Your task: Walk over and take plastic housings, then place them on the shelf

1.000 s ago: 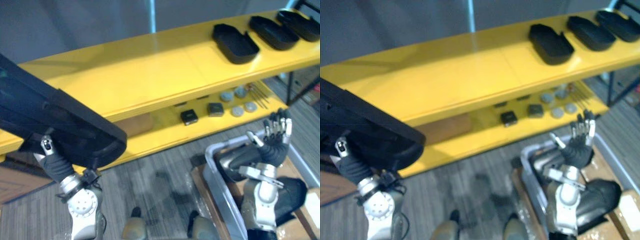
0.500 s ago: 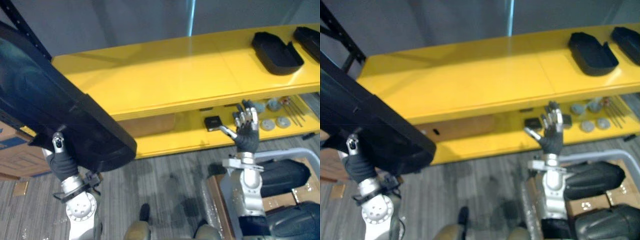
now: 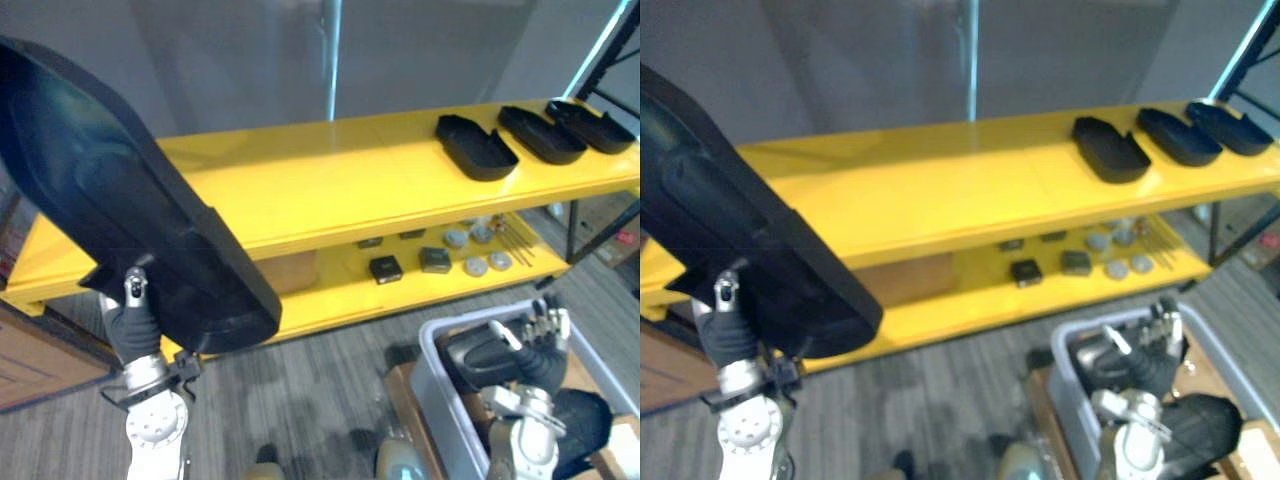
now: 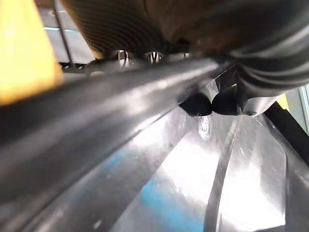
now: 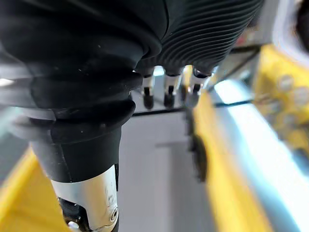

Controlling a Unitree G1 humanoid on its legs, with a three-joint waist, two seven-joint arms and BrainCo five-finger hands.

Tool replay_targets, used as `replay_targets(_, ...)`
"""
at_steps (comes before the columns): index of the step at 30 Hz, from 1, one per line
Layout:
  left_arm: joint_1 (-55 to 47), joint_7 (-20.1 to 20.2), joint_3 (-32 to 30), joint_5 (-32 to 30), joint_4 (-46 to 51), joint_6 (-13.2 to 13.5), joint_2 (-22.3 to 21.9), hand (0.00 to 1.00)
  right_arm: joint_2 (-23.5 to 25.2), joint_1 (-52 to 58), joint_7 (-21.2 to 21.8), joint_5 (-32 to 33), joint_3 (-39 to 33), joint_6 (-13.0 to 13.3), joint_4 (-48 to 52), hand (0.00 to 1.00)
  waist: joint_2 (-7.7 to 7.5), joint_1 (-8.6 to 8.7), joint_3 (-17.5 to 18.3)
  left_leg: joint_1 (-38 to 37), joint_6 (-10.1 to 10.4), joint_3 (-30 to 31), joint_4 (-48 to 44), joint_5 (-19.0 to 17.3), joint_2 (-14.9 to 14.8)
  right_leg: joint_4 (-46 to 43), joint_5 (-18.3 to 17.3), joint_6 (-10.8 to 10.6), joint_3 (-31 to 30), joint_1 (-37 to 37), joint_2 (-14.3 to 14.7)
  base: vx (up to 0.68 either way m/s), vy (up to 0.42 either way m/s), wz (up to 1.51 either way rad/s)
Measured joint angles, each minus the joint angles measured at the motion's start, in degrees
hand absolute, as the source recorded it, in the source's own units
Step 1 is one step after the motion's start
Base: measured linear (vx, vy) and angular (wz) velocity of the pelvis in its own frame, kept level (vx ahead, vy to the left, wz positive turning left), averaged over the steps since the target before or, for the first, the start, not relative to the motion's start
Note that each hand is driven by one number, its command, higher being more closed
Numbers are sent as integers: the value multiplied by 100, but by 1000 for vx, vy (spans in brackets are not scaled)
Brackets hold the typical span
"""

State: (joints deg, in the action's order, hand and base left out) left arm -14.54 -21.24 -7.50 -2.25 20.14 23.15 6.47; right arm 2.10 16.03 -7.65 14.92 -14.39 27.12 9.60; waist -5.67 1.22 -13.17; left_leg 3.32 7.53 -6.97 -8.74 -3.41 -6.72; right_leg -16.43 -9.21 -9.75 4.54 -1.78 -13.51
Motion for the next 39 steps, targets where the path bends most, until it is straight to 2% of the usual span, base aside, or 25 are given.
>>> replay_targets(1,3,-25,195,-3,-7,-132,-81,100,-68,-65,-61,-1,-22,-7,5,0,104,42,11,82,19,15,57,31,-82,193,74,100,56,56,119,-84,-142,14)
replay_targets(5,131,-67,435,-28,20,-144,-119,100,-407,-511,-580,5,-99,-5,-163,0,456,-34,155,287,108,-28,543,437,-402,745,382,227,278,-56,453,15,-82,14)
replay_targets(7,244,-114,430,4,32,-145,-145,100,-439,-727,-793,6,-173,-6,-263,0,545,-45,147,268,183,-36,846,730,-462,852,533,221,302,-129,550,113,-74,11)
replay_targets(12,356,-110,576,5,44,-152,-161,100,-420,-757,-825,2,-306,-64,-348,0,523,-31,150,-139,218,-348,1233,820,-463,851,534,223,114,-77,571,98,-7,-20)
replay_targets(18,484,25,871,19,46,-165,-146,100,-289,-266,-447,10,-335,-105,-347,0,512,116,152,-413,208,-677,1208,688,-468,859,471,243,-156,12,580,21,12,-24)
replay_targets(21,371,71,885,183,37,-209,-153,100,-268,-59,-234,12,-281,-113,-340,0,545,131,140,-327,118,-793,196,110,-648,556,151,262,-318,80,616,-18,-30,-39)
replay_targets(22,300,63,868,192,35,-209,-190,100,-238,102,-115,22,-229,-112,-333,0,553,118,134,-177,-80,-789,-589,-164,-790,333,-76,332,-376,102,647,-33,-50,-29)
replay_targets(23,239,47,867,196,35,-208,-227,100,-216,239,-64,22,-171,-112,-318,0,552,112,144,133,-317,-759,-1404,-268,-927,165,-187,378,-423,111,674,-41,-81,-35)
replay_targets(24,162,21,868,205,35,-208,-286,100,-225,368,13,20,-133,-111,-288,0,613,105,149,446,-496,-704,-2210,-225,-1110,53,-252,429,-478,123,746,2,-103,-37)
replay_targets(25,48,4,855,234,29,-209,-352,100,-225,499,74,16,-127,-111,-200,0,799,94,168,819,-718,-396,-3046,-58,-1308,-10,-312,546,-513,184,891,31,-82,-52)
replay_targets(26,-61,4,799,253,28,-208,-391,100,-223,588,132,13,-116,-106,-102,0,927,87,192,1061,-723,-110,-3534,235,-1406,-49,-339,611,-638,199,1014,46,-24,-52)
replay_targets(27,-120,4,749,272,28,-206,-405,100,-219,590,146,9,-95,-99,-97,0,947,75,204,1121,-687,-14,-3688,444,-1415,-55,-355,652,-719,203,1042,63,5,-69)
replay_targets(28,-189,-1,655,361,28,-206,-420,100,-219,583,146,10,16,-81,-74,0,889,15,182,1223,-610,64,-3898,780,-1394,-35,-343,764,-936,222,1042,77,12,-65)
replay_targets(29,-221,-13,606,393,33,-200,-463,100,-246,576,135,11,75,-56,23,0,902,-18,189,1186,-484,47,-3739,280,-1233,25,-336,774,-1107,277,1003,91,15,-58)
replay_targets(30,-232,-17,609,399,40,-189,-472,100,-256,556,123,10,96,-51,87,0,903,-15,189,1130,-528,15,-3473,-22,-1107,25,-337,773,-1148,269,976,102,61,-45)
replay_targets(31,-241,-17,616,397,62,-160,-470,100,-332,475,110,4,144,-43,179,0,905,-28,191,964,-521,-45,-2681,-296,-846,20,-347,754,-1262,188,962,73,78,-53)
replay_targets(32,-279,-53,612,398,117,-94,-469,100,-471,366,83,4,225,-43,212,0,942,-93,212,797,-553,-184,-1823,-275,-718,-50,-390,680,-1327,52,999,87,141,-57)
replay_targets(33,-288,-63,613,395,134,-54,-466,100,-536,327,47,4,242,-43,230,0,964,-114,222,752,-544,-227,-1509,-284,-672,-122,-422,628,-1383,-19,1039,105,167,-54)
replay_targets(34,-265,-87,599,394,124,-21,-394,100,-532,247,-7,10,299,-48,236,0,884,-152,251,646,-215,-360,-1324,-441,-616,-286,-513,506,-1465,-138,983,161,162,-37)
replay_targets(35,-240,-116,602,394,120,-21,-309,100,-527,211,-3,9,366,-44,256,0,659,-136,292,658,-215,-511,-1298,-442,-494,-333,-453,340,-1487,-286,863,148,111,-35)
replay_targets(37,-108,-155,585,388,113,-33,-204,100,-519,67,2,25,369,-44,254,0,547,-144,277,674,-238,-631,-1262,-464,-452,-248,-233,211,-1331,-353,765,129,83,-28)
replay_targets(39,41,-249,527,332,115,-58,-180,100,-494,-115,1,34,371,-38,233,0,535,-142,278,484,-240,-786,-1045,-462,-440,-156,36,189,-936,-384,694,99,81,-45)
